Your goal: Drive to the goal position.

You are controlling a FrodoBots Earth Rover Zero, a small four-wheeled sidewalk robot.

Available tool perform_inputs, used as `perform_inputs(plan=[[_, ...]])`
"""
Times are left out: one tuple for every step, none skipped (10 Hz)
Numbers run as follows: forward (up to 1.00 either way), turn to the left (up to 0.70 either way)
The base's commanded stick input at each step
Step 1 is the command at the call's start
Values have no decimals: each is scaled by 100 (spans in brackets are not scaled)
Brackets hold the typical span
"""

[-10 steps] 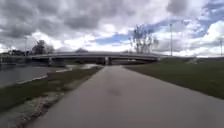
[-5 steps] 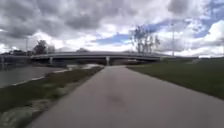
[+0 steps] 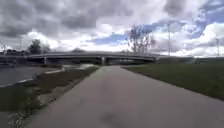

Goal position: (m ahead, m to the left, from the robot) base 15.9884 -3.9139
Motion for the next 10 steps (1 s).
perform_inputs(plan=[[100, -10], [100, -5], [100, 0], [100, 0], [100, 0], [100, 0], [100, 0], [100, 0], [100, 0], [100, 0]])
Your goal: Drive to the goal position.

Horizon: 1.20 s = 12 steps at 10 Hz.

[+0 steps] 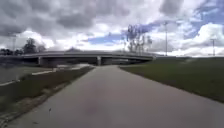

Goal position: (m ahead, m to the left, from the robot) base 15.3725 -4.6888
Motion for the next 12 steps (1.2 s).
perform_inputs(plan=[[100, 0], [100, 0], [100, 0], [100, 0], [100, 0], [100, 0], [100, 0], [100, 0], [100, 0], [100, 0], [100, 0], [100, 0]])
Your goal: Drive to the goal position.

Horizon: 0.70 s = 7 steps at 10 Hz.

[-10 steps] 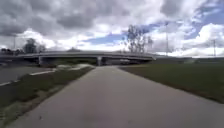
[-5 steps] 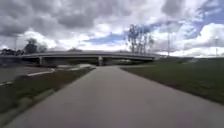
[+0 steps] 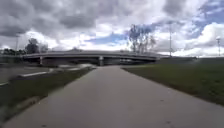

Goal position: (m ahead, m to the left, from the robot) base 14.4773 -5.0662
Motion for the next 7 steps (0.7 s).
perform_inputs(plan=[[100, 0], [100, 0], [100, 0], [100, 0], [100, 0], [100, 0], [100, 0]])
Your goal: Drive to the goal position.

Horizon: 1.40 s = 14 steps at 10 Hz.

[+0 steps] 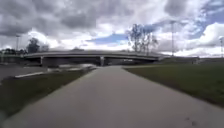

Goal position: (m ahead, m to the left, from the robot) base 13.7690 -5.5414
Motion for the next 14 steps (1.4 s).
perform_inputs(plan=[[100, 0], [100, 0], [100, 0], [100, 0], [100, 0], [100, 0], [100, 0], [100, 0], [100, 0], [100, 0], [100, 0], [100, 0], [100, 0], [100, 0]])
